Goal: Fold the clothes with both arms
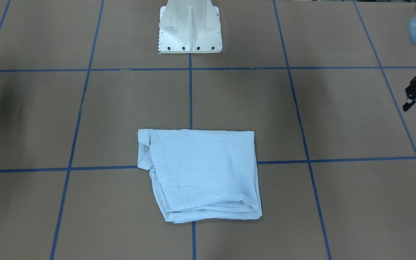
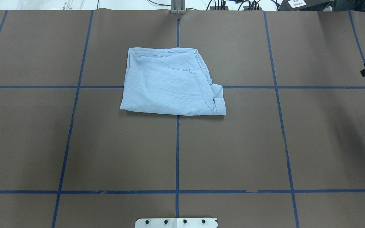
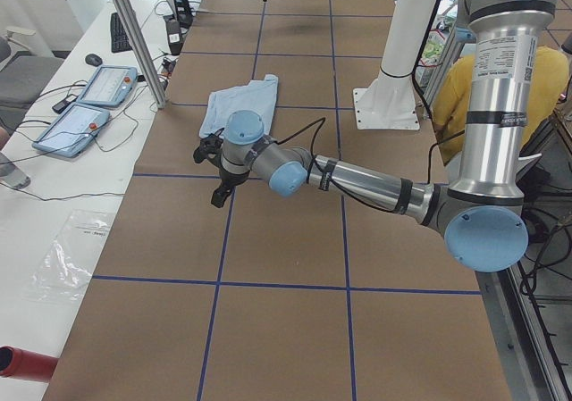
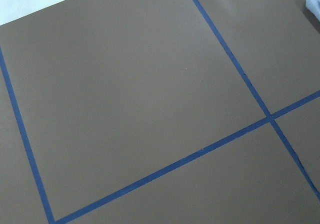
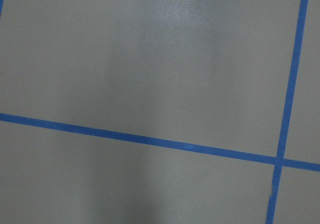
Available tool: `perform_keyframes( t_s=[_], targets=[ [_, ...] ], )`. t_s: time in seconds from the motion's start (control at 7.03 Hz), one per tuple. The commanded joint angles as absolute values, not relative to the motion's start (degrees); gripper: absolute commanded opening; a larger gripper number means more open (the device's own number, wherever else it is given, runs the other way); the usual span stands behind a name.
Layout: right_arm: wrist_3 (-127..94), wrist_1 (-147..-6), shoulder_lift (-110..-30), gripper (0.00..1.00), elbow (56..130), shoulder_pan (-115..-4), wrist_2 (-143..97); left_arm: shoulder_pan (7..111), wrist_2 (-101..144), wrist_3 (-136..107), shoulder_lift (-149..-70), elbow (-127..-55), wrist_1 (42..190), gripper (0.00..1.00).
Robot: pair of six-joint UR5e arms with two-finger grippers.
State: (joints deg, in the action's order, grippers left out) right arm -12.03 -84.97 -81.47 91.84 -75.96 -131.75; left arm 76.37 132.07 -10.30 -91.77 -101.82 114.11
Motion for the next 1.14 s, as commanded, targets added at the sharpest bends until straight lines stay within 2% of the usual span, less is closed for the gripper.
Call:
perform_keyframes(
  t_s=[0.0,1.0],
  targets=[
    [-12.04,-84.99,-81.56,1.00,91.67,-75.76,-131.75,76.38,132.10,-10.28,-91.93,-101.43,114.08,1.00],
    [-12.13,-84.99,-81.74,1.00,91.58,-74.88,-131.75,76.29,131.84,-10.63,-93.60,-100.11,114.08,1.00]
  ],
)
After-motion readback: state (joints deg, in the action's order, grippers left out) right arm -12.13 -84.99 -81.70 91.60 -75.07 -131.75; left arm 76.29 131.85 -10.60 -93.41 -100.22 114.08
